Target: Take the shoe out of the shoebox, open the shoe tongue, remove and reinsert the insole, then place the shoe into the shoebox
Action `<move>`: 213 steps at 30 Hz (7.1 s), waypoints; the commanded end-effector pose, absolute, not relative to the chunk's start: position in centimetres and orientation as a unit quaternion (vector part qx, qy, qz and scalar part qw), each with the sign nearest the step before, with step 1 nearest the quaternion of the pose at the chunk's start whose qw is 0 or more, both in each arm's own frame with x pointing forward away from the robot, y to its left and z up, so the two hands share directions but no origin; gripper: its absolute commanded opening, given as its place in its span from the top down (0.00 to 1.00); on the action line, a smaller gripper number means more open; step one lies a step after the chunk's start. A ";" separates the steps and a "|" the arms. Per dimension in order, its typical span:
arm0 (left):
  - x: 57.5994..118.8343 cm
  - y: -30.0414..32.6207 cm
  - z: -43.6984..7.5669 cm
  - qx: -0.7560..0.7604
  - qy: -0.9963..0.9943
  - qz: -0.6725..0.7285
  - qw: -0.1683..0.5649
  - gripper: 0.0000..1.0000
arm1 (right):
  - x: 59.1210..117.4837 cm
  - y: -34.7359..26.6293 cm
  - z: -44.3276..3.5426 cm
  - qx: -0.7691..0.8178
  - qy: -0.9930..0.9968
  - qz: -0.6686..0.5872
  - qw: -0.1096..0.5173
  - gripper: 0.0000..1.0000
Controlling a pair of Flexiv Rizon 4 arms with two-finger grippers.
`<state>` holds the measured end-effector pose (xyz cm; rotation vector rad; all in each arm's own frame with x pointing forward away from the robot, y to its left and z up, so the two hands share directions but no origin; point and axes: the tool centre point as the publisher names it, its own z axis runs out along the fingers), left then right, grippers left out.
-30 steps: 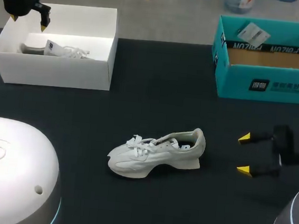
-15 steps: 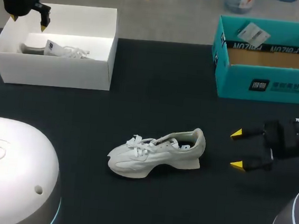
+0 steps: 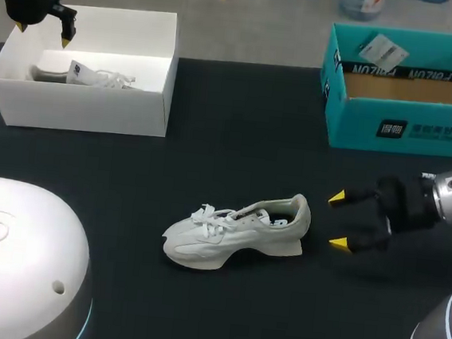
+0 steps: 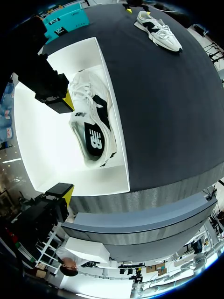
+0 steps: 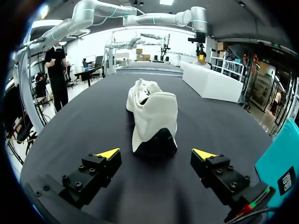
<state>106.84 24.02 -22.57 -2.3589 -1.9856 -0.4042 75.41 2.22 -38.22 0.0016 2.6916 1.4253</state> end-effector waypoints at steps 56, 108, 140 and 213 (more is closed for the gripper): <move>106.7 24.1 -22.5 -0.759 -0.638 -0.131 0.016 0.00 | 73.4 7.7 -42.0 0.002 0.860 0.511 0.008 0.00; 106.7 24.1 -22.5 -0.759 -0.638 -0.131 0.016 0.00 | 73.0 9.8 -43.3 0.014 0.847 0.532 0.018 0.00; 106.7 24.1 -22.5 -0.759 -0.638 -0.131 0.016 0.00 | 73.0 10.4 -44.2 0.014 0.836 0.549 0.006 1.00; 89.4 14.1 -21.0 -0.318 -0.943 -0.021 0.093 0.00 | 73.0 10.4 -44.2 0.014 0.836 0.549 0.006 1.00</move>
